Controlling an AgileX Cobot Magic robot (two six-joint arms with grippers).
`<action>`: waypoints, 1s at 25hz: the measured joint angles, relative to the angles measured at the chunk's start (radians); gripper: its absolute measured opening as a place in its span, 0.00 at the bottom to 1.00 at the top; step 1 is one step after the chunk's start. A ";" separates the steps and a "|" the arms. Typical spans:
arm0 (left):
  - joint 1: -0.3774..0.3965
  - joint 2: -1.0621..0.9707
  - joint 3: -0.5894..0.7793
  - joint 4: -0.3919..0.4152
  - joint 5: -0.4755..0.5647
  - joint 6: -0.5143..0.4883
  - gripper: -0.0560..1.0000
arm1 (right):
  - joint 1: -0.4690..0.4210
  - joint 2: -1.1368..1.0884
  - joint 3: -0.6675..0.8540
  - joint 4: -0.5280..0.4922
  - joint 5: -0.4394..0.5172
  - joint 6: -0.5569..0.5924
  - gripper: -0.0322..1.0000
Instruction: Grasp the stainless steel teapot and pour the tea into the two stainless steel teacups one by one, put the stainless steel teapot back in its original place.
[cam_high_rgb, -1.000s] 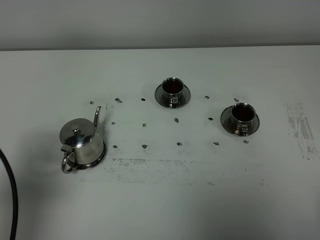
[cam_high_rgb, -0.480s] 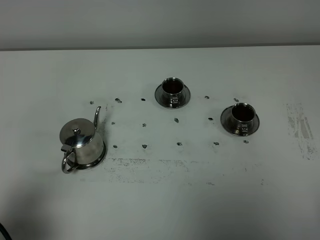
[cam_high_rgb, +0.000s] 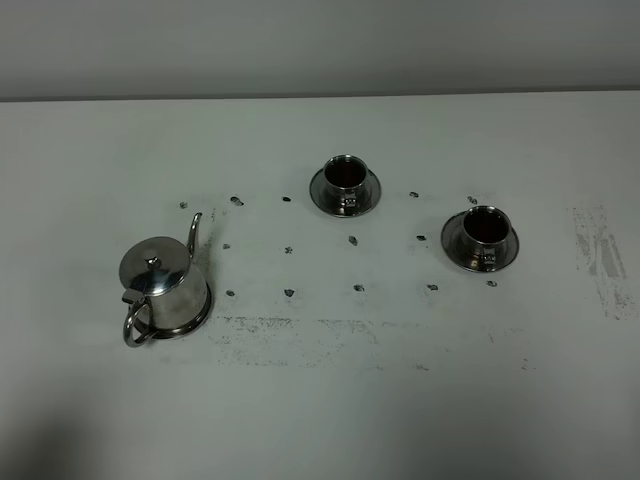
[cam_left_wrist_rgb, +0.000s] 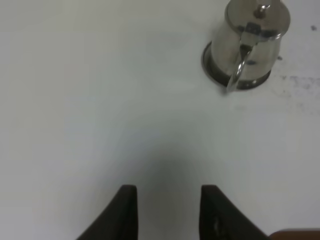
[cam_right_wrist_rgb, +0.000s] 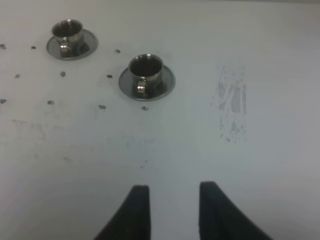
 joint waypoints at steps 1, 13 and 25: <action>-0.004 -0.014 0.000 0.000 0.001 0.000 0.34 | 0.000 0.000 0.000 0.000 0.000 0.000 0.25; -0.020 -0.056 0.000 0.000 0.002 0.000 0.34 | 0.000 0.000 0.000 0.000 0.000 0.000 0.25; -0.020 -0.056 0.000 0.000 0.002 0.000 0.34 | 0.000 0.000 0.000 0.000 0.000 0.000 0.25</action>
